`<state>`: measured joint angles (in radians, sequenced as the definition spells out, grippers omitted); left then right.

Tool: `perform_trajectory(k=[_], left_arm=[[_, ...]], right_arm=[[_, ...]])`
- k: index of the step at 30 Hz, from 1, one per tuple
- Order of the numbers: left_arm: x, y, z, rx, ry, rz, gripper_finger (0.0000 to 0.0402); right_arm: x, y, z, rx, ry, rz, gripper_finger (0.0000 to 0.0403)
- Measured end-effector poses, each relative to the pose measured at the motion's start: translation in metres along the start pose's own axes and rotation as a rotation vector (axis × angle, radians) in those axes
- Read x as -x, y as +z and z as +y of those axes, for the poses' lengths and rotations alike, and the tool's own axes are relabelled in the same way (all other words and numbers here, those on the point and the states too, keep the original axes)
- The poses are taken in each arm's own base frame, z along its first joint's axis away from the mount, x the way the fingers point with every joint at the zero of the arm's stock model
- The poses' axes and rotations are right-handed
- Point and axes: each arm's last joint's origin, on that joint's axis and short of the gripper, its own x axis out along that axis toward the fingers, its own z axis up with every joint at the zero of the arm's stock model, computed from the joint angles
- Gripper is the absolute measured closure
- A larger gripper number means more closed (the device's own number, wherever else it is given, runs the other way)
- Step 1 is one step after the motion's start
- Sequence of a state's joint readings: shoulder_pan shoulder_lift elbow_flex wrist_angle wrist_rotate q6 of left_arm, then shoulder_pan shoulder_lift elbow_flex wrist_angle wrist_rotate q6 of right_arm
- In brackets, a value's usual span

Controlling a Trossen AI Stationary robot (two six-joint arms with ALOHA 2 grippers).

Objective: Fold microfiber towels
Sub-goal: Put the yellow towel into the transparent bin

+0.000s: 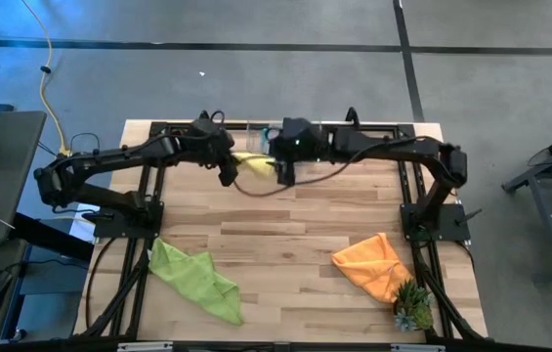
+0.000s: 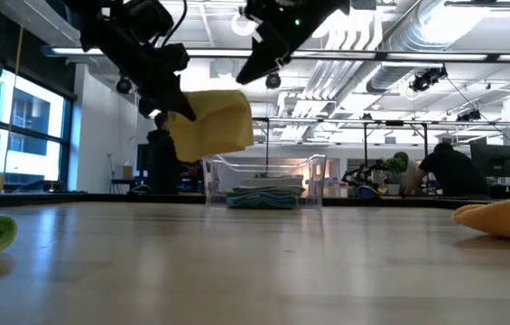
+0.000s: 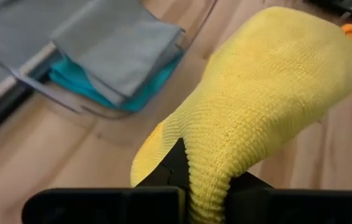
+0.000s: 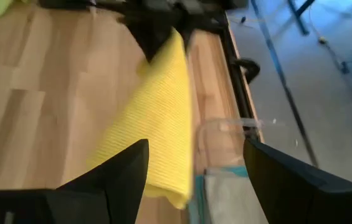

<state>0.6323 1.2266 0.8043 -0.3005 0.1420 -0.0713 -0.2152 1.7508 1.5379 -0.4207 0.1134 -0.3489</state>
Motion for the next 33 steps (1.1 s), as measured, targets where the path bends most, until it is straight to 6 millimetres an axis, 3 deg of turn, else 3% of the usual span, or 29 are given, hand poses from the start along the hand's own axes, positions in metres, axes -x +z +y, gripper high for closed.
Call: perform_trajectory(k=[7, 12, 18, 25, 33], left_arm=[[0.002, -0.001, 0.009, 0.101, -0.088, 0.024, 0.0401], [0.002, -0.002, 0.01, 0.119, -0.083, 0.032, 0.0401], [0.002, -0.002, 0.009, 0.124, -0.106, 0.035, 0.0401], [0.002, -0.002, 0.005, 0.071, -0.12, 0.03, 0.0401], [0.0, -0.003, -0.004, -0.045, -0.103, 0.03, 0.04]], right_arm=[[-0.011, 0.009, 0.041, 0.142, 0.042, -0.015, 0.0148], [-0.022, 0.009, 0.052, 0.242, -0.064, 0.01, 0.0148], [-0.037, 0.001, 0.046, 0.341, -0.113, 0.06, 0.015], [-0.046, -0.008, 0.017, 0.323, -0.15, 0.071, 0.0176], [-0.049, -0.015, 0.002, 0.294, 0.029, -0.003, 0.023]])
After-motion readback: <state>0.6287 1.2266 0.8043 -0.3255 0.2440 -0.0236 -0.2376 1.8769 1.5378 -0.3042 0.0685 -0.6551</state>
